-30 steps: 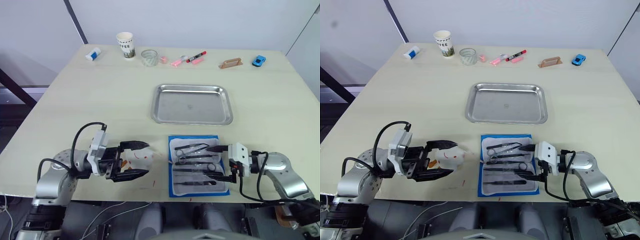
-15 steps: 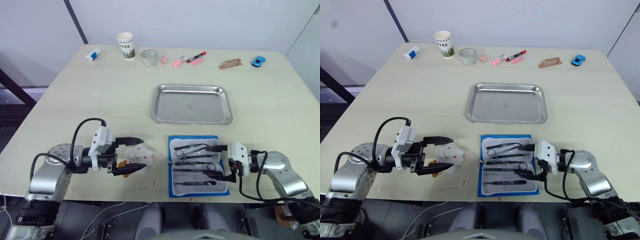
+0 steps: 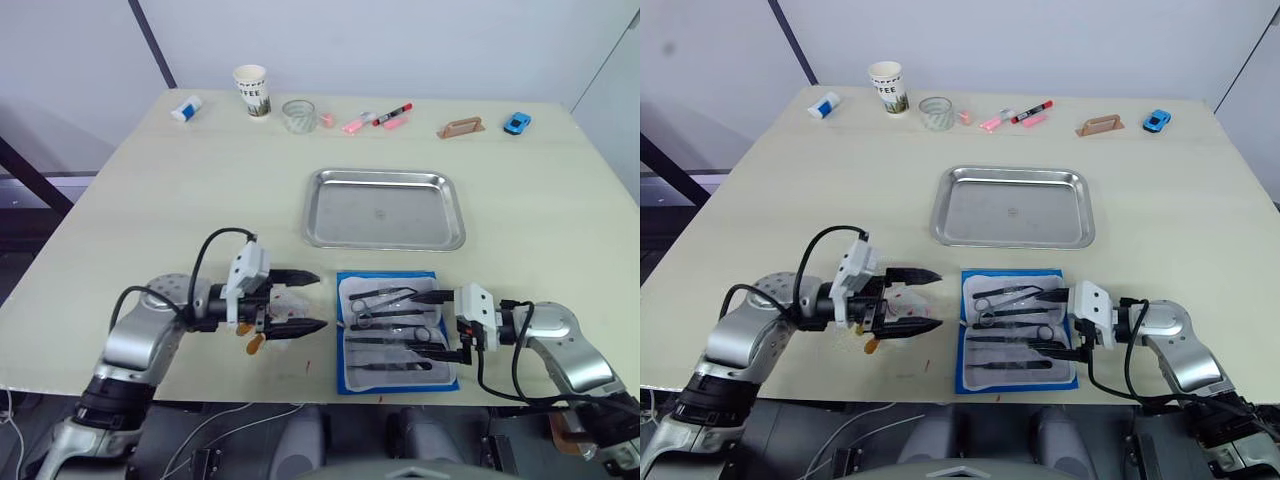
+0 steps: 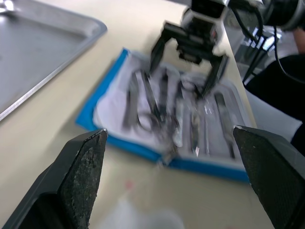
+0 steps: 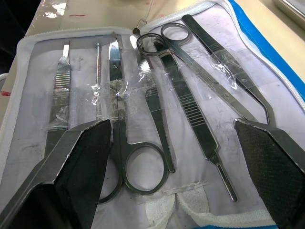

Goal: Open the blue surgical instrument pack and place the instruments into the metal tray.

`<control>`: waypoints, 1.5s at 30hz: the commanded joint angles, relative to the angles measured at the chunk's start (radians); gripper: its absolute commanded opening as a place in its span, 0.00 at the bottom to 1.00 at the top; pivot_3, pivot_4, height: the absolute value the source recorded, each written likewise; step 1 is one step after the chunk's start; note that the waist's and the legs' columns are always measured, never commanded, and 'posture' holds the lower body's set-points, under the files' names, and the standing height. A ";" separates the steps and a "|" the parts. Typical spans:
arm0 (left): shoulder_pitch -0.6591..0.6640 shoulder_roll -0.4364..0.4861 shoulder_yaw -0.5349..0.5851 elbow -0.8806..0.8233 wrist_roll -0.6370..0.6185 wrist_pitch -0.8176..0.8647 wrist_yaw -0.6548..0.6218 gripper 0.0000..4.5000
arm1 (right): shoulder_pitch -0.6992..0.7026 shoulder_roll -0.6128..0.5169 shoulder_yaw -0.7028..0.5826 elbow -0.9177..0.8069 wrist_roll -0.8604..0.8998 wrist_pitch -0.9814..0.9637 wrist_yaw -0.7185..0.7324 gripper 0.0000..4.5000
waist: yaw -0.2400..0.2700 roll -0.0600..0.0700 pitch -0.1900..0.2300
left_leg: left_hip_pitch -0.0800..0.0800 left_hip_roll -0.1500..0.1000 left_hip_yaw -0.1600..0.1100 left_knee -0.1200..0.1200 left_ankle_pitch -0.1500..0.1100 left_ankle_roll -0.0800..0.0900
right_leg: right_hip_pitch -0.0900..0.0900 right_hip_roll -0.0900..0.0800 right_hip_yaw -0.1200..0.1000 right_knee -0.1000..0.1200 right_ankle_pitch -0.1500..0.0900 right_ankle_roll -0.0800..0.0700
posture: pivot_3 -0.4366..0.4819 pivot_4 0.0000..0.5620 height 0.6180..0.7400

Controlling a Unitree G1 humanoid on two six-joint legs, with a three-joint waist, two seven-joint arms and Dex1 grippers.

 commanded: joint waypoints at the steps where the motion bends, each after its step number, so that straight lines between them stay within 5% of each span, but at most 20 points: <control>1: -0.051 -0.043 -0.035 -0.052 0.001 0.036 0.063 0.71 | 0.024 -0.017 0.032 0.041 -0.061 0.049 -0.017 1.00 | -0.001 0.000 0.000 | 0.000 0.000 0.000 0.000 0.000 0.000 | 0.000 0.000 0.000 0.000 0.000 0.000 | 0.48 0.27 1.00; 3: -0.075 -0.064 -0.064 -0.051 0.034 0.036 0.095 0.51 | 0.024 -0.016 0.032 0.038 -0.061 0.052 -0.019 1.00 | -0.001 0.000 0.000 | 0.000 0.000 0.000 0.000 0.000 0.000 | 0.000 0.000 0.000 0.000 0.000 0.000 | 0.48 0.27 1.00; 15: -0.186 -0.141 -0.231 0.052 0.236 -0.027 0.173 0.51 | 0.037 -0.014 0.027 0.003 -0.055 0.081 -0.042 1.00 | -0.001 0.000 0.000 | 0.000 0.000 0.000 0.000 0.000 0.000 | 0.000 0.000 0.000 0.000 0.000 0.000 | 0.48 0.27 1.00; 43: -0.190 -0.188 -0.294 0.161 0.345 -0.127 0.139 0.51 | 0.050 -0.017 0.026 -0.003 -0.055 0.083 -0.053 1.00 | 0.000 0.000 0.000 | 0.000 0.000 0.000 0.000 0.000 0.000 | 0.000 0.000 0.000 0.000 0.000 0.000 | 0.48 0.27 1.00; 45: -0.196 -0.196 -0.293 0.169 0.350 -0.129 0.140 0.38 | 0.049 -0.017 0.026 -0.004 -0.054 0.085 -0.052 1.00 | 0.000 0.000 0.000 | 0.000 0.000 0.000 0.000 0.000 0.000 | 0.000 0.000 0.000 0.000 0.000 0.000 | 0.48 0.27 1.00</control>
